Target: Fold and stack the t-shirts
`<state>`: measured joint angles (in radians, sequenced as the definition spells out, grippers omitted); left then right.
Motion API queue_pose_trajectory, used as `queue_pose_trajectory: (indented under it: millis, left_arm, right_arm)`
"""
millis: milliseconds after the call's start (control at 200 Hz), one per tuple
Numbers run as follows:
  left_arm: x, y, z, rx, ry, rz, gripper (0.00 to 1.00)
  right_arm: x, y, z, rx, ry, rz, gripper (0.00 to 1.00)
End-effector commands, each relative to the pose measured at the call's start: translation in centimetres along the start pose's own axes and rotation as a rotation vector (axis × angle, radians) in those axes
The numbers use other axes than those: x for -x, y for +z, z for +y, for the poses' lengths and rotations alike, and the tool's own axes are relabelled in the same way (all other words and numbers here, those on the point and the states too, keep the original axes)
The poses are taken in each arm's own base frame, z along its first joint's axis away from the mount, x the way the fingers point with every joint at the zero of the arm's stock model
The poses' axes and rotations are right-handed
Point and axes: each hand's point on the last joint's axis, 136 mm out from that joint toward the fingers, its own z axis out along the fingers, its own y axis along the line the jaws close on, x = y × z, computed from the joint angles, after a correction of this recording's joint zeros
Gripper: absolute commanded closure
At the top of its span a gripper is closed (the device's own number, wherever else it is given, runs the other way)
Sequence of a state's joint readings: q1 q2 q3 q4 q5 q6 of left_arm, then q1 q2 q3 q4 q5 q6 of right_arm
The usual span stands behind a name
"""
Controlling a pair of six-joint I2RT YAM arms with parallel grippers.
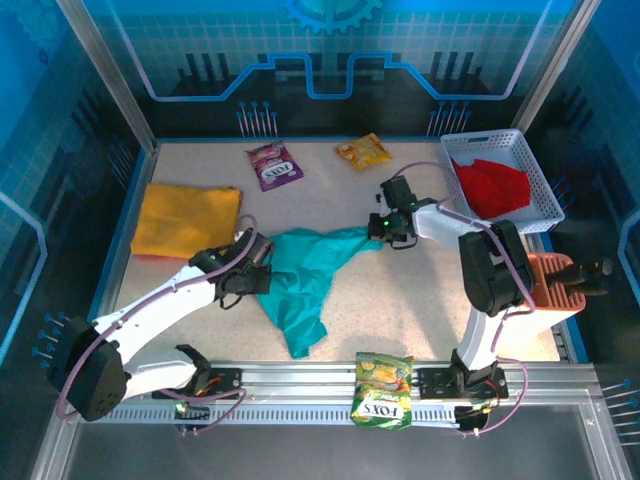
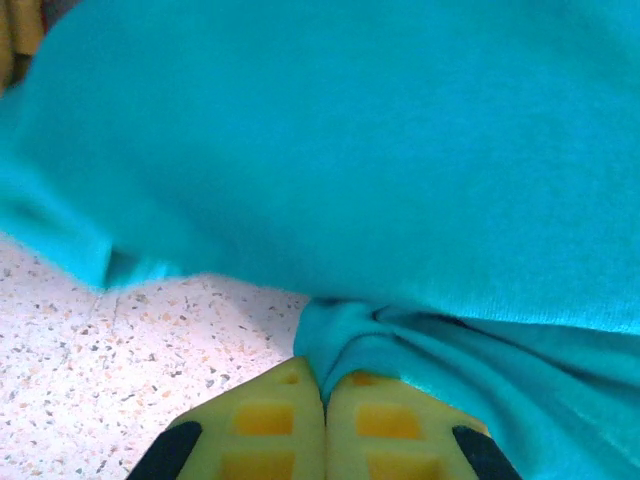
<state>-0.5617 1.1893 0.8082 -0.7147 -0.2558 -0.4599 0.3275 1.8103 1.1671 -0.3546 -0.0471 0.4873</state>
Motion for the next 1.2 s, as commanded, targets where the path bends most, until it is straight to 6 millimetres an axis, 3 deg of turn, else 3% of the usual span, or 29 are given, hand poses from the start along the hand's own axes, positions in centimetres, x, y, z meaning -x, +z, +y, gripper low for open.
queue_pose_trajectory:
  millis: [0, 105, 225, 330, 370, 450, 505, 550, 615, 685, 801, 921, 1061, 1196]
  left_arm:
    - [3.3, -1.5, -0.8, -0.029, 0.033, -0.039, 1.0]
    - [5.6, -1.9, -0.4, 0.008, 0.058, -0.053, 1.0]
    - [7.0, -1.2, 0.8, 0.051, 0.048, -0.018, 1.0]
    - [7.2, 0.2, 2.4, 0.111, 0.023, 0.031, 1.0]
    - [7.3, 0.9, 3.0, 0.144, 0.012, 0.05, 1.0]
    - [7.3, 2.5, 3.7, 0.184, -0.003, 0.091, 0.83]
    - [7.2, 3.1, 3.6, 0.182, -0.015, 0.119, 0.65]
    - [7.0, 3.4, 3.0, 0.151, -0.034, 0.136, 0.56]
    - [6.8, 3.3, 1.6, 0.075, -0.066, 0.136, 0.49]
    - [6.3, 2.8, 0.3, 0.013, -0.095, 0.127, 0.43]
    - [4.7, 2.0, -2.3, -0.088, -0.115, 0.137, 0.43]
    - [2.0, 2.2, -6.5, -0.196, -0.093, 0.181, 0.48]
    - [-0.7, 4.3, -10.4, -0.214, -0.033, 0.22, 0.5]
    - [-0.7, 7.0, -12.3, -0.205, -0.015, 0.196, 0.5]
  right_arm:
    - [7.1, -8.0, -1.9, -0.092, 0.083, -0.279, 1.0]
    - [9.4, -13.7, -3.9, -0.186, 0.127, -0.476, 1.0]
    - [8.9, -17.1, -6.5, -0.291, 0.153, -0.629, 1.0]
    - [6.9, -16.2, -7.5, -0.31, 0.143, -0.58, 1.0]
    - [5.9, -15.3, -8.0, -0.325, 0.142, -0.537, 0.96]
    - [3.5, -13.0, -9.0, -0.361, 0.137, -0.42, 0.81]
    - [2.0, -11.6, -9.6, -0.376, 0.134, -0.353, 0.63]
    - [0.9, -10.9, -9.8, -0.375, 0.132, -0.311, 0.47]
    - [-0.1, -10.5, -9.8, -0.362, 0.133, -0.286, 0.16]
    - [-0.7, -10.4, -9.8, -0.345, 0.132, -0.284, 0.0]
    - [-0.9, -10.2, -9.4, -0.318, 0.128, -0.283, 0.0]
    - [-0.6, -9.6, -8.9, -0.296, 0.131, -0.28, 0.0]
    - [-0.4, -8.9, -8.3, -0.276, 0.136, -0.27, 0.0]
    - [-0.4, -8.5, -7.9, -0.258, 0.136, -0.258, 0.0]
